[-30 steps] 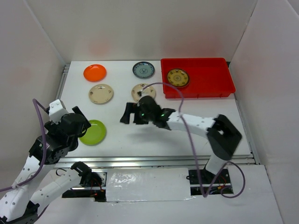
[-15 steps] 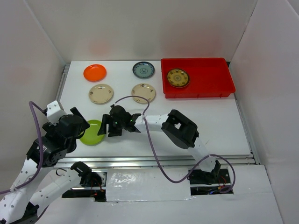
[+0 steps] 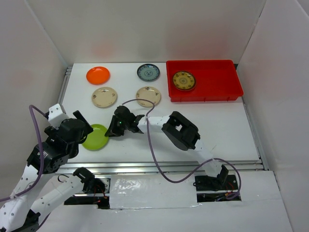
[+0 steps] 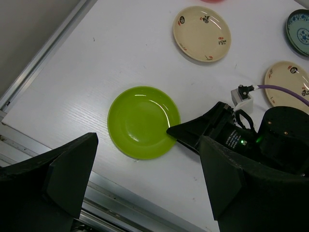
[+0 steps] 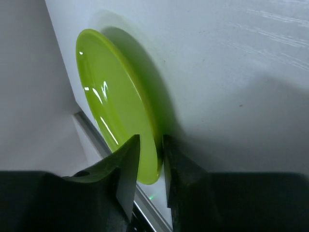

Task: Place the plates into the plastic bin on the countertop

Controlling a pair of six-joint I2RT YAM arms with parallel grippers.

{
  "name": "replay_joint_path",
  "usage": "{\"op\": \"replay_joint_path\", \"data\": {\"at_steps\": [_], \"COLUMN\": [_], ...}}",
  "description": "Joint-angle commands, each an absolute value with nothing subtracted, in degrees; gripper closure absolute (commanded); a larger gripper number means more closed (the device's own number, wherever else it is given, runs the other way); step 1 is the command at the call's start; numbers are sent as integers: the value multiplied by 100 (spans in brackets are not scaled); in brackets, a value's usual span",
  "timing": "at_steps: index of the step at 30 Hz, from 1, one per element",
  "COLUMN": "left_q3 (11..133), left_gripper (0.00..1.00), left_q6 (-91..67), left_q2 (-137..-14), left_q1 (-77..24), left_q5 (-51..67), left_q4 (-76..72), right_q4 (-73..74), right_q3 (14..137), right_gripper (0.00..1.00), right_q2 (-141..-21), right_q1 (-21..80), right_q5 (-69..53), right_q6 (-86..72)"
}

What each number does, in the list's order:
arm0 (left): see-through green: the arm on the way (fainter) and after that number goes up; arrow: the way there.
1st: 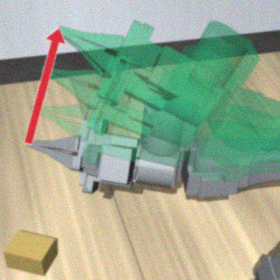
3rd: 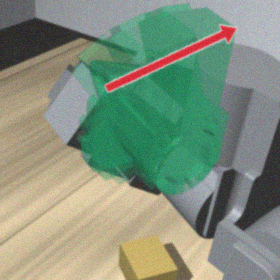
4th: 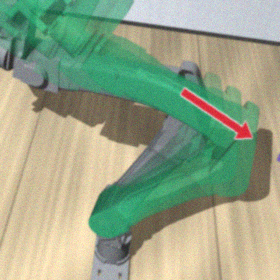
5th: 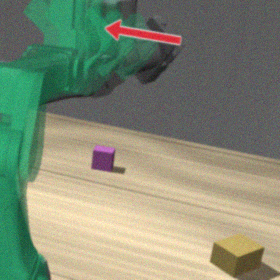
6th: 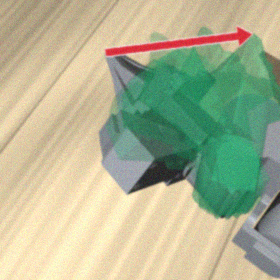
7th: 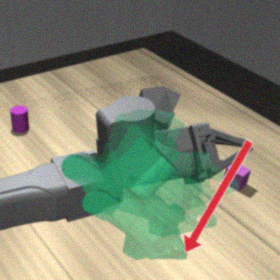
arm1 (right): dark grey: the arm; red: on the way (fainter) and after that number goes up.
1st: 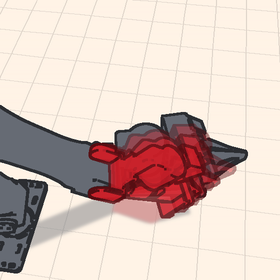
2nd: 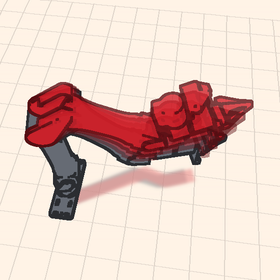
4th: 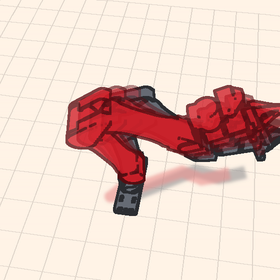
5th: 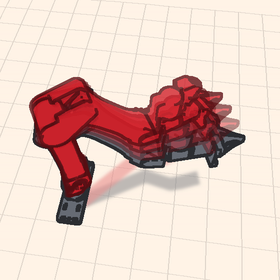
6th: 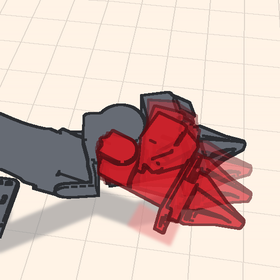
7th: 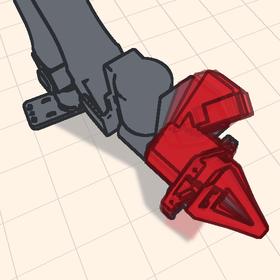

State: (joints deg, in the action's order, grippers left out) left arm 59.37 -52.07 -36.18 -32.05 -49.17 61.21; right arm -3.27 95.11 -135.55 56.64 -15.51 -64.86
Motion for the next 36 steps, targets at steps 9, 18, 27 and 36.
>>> {"op": "replay_joint_path", "data": {"at_steps": [9,18,27,36], "left_q3": [5985,5915,5889,5827], "left_gripper": [1,1,1,1], "left_q6": [-4948,-4782,-4579,-4368], "left_q2": [-3516,-3375,-3595,-3840], "left_q1": [-3190,-3190,-3190,-3190], "left_q5": [-4851,-4703,-4500,-4263], "left_q4": [5810,5625,5476,5300], "right_q4": [-994,2091,2548,2337], "right_q3": [7884,9043,10168,10555], "right_gripper": [100,100,100,95], "right_q2": [-11340,-10380,-11626,-12356], "right_q1": [4968,1734,-121,-317], "right_q5": [-1011,-218,-685,-1063], "right_q6": [-6320,-5063,-4458,-4527]}}
